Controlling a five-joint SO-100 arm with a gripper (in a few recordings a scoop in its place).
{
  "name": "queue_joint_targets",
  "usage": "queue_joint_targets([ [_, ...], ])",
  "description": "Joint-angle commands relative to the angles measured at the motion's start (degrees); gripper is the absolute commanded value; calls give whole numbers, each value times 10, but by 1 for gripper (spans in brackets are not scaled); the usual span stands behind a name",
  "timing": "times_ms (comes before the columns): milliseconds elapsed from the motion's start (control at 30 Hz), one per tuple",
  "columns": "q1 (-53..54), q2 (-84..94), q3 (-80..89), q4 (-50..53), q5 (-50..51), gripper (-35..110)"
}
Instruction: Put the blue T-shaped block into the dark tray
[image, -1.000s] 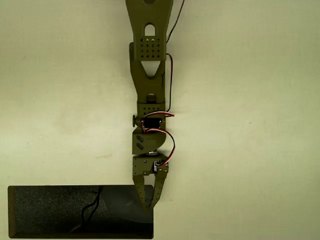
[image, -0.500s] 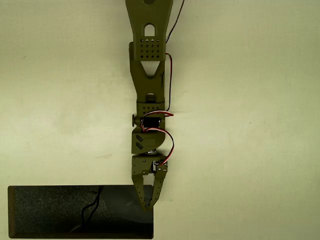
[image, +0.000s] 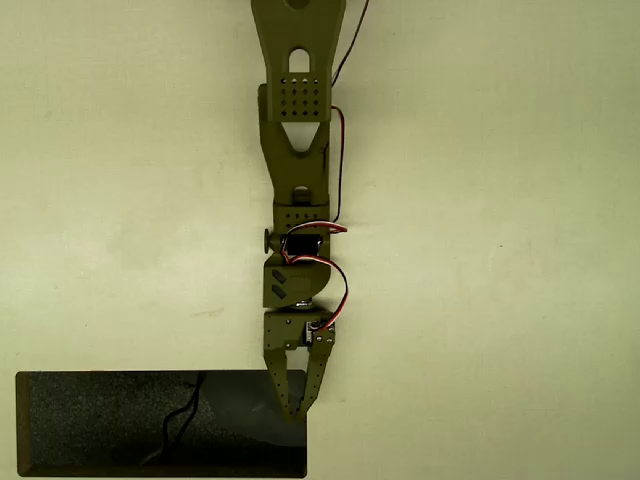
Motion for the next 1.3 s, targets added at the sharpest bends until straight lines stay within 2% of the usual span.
queue_joint_targets([
  [0, -1, -6, -12, -8, -2, 0],
  [1267, -9, -6, -12, -8, -3, 0],
])
